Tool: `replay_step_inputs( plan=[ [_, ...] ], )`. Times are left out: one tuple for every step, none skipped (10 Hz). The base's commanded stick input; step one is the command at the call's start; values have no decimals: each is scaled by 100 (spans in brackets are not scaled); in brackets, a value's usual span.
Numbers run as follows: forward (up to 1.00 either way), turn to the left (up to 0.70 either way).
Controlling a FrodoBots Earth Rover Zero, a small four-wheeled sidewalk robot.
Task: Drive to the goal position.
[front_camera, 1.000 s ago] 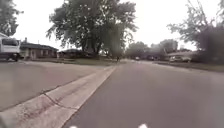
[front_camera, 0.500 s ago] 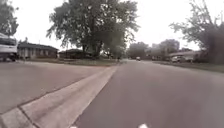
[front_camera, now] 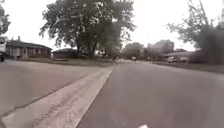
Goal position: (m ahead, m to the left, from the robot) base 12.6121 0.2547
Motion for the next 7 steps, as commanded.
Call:
replay_step_inputs(
  plan=[
    [100,0],
    [100,0],
    [100,0],
    [100,0],
    [100,0],
    [100,0],
    [100,0]
  ],
)
